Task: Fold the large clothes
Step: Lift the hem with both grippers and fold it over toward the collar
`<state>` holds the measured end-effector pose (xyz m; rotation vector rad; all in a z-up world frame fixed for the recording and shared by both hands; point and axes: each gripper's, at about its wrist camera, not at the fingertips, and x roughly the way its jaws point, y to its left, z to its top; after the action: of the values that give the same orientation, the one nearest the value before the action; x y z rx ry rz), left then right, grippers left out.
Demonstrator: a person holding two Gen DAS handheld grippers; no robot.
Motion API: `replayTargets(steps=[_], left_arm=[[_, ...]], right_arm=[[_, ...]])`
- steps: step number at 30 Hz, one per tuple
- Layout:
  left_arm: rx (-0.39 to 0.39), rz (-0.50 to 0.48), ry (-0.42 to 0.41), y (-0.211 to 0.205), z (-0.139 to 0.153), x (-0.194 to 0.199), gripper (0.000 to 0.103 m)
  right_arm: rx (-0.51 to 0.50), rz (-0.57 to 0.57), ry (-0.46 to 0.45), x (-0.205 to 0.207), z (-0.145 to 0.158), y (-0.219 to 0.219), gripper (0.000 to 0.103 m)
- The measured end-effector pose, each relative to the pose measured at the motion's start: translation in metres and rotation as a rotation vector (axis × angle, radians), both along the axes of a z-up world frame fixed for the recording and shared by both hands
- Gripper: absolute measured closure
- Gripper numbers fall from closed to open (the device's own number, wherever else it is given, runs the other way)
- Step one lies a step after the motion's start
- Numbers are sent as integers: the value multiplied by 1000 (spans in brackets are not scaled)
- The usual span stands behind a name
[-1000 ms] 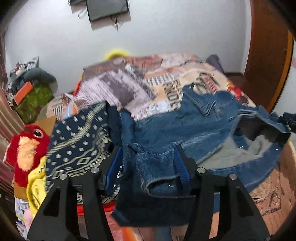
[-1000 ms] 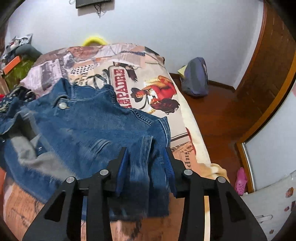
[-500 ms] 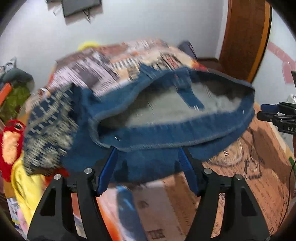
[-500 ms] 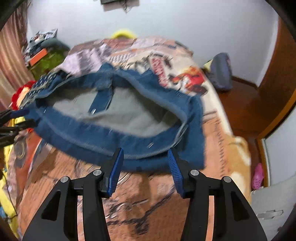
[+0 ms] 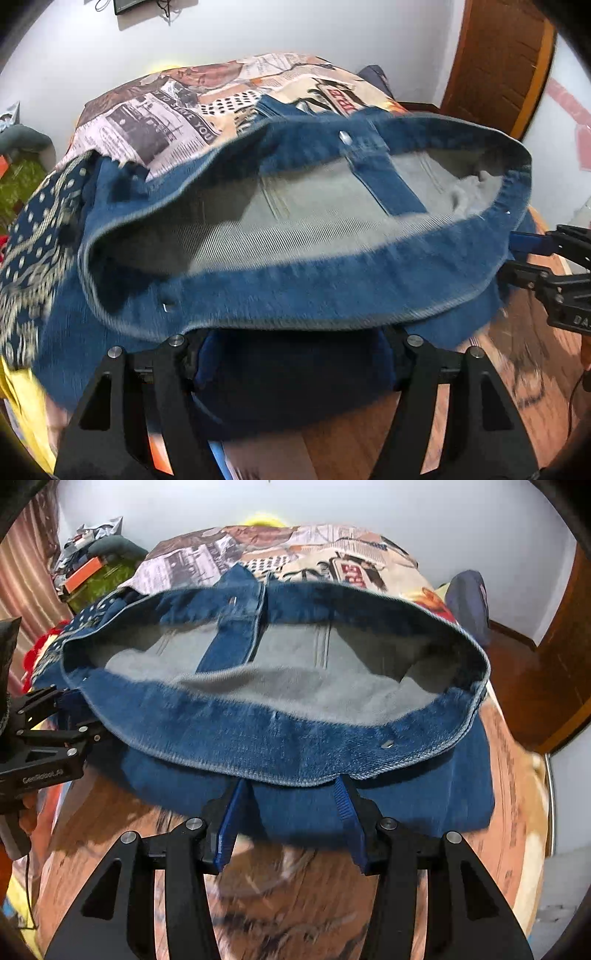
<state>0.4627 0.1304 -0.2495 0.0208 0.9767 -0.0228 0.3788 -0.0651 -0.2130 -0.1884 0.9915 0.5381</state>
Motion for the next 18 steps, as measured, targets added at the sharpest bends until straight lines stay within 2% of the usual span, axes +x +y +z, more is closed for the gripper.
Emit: replayTargets(steps=[3, 6, 8, 9, 12, 14, 16, 18], left_arm=[[9, 20, 2, 12, 7, 34, 36], [21, 74, -13, 27, 25, 68, 39], [-35, 118, -36, 38, 44, 80, 40], [-56, 137, -62, 43, 53, 82, 40], [9, 200, -191, 50, 84, 72, 39], [21, 210, -242, 54, 98, 63, 36], [-32, 201, -251, 61, 104, 52, 35], [-77, 176, -222, 65, 100, 46, 35]], right_arm=[[-11, -24, -27, 27, 9, 8, 57], [-23, -82, -100, 62, 33, 10, 57], [-9, -156, -147, 79, 53, 6, 57], [9, -176, -156, 80, 60, 3, 57], [105, -174, -148, 81, 77, -5, 57], [132, -161, -150, 73, 81, -6, 57], [136, -135, -147, 63, 79, -3, 57], [124, -95, -130, 56, 74, 4, 57]])
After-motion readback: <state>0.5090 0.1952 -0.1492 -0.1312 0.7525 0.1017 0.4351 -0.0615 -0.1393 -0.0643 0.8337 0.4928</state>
